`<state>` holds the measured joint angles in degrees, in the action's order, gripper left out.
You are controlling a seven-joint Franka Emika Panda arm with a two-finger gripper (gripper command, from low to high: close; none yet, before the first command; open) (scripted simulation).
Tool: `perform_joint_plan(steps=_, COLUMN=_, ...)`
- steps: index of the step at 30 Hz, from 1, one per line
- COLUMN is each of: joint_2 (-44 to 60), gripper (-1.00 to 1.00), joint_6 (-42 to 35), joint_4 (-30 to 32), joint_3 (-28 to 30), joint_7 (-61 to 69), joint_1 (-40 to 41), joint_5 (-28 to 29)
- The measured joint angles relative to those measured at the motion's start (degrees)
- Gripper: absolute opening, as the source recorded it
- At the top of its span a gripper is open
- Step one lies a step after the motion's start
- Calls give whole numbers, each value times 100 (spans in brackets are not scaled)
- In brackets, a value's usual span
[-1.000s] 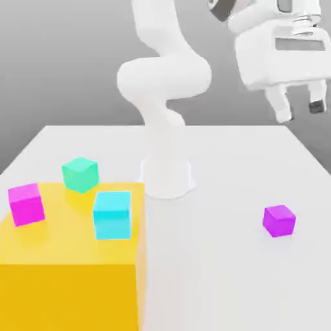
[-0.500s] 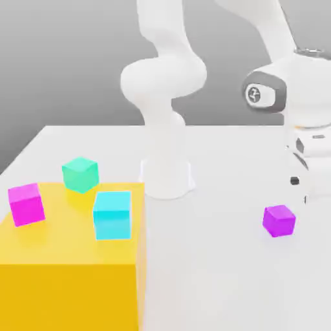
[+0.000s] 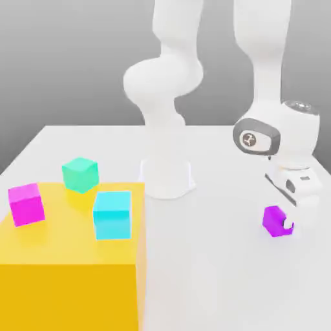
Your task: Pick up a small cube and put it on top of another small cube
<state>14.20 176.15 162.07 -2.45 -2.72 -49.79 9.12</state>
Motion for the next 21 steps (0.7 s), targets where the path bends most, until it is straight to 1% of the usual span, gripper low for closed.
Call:
perform_joint_plan(steps=3, joint_2=-350, gripper=-100, joint_6=-286, joint_4=57, joint_3=-181, joint_7=136, joint_1=147, joint_5=-157)
perform_joint_plan(steps=8, joint_2=-1342, gripper=-100, joint_6=-1099, joint_4=235, joint_3=-421, joint_7=618, joint_1=204, joint_5=-834)
perform_joint_plan(steps=9, joint_2=-1403, gripper=-100, joint_6=-1201, joint_4=165, joint_3=-440, joint_7=585, joint_1=212, joint_5=-773)
perform_joint_plan(steps=11, joint_2=-1459, gripper=-100, joint_6=-1476, joint_4=-115, joint_3=-172, joint_7=640, joint_1=-47, joint_5=-649)
perform_joint_plan(steps=13, joint_2=-1498, gripper=-100, joint_6=-1742, joint_4=-389, joint_3=235, joint_7=738, joint_1=-157, joint_5=-538)
perform_joint_plan(steps=14, joint_2=-1518, gripper=-100, joint_6=-1872, joint_4=-523, joint_3=451, joint_7=786, joint_1=-20, joint_5=-479)
perform_joint_plan(steps=17, joint_2=-1548, gripper=-100, joint_6=-2410, joint_4=-1126, joint_3=961, joint_7=998, joint_1=893, joint_5=-276)
perform_joint_plan(steps=19, joint_2=-1567, gripper=-100, joint_6=-2767, joint_4=-1530, joint_3=1122, joint_7=1148, joint_1=1366, joint_5=-148)
perform_joint_plan(steps=21, joint_2=-1590, gripper=-100, joint_6=-3104, joint_4=-1903, joint_3=1274, joint_7=1289, joint_1=1643, joint_5=-26)
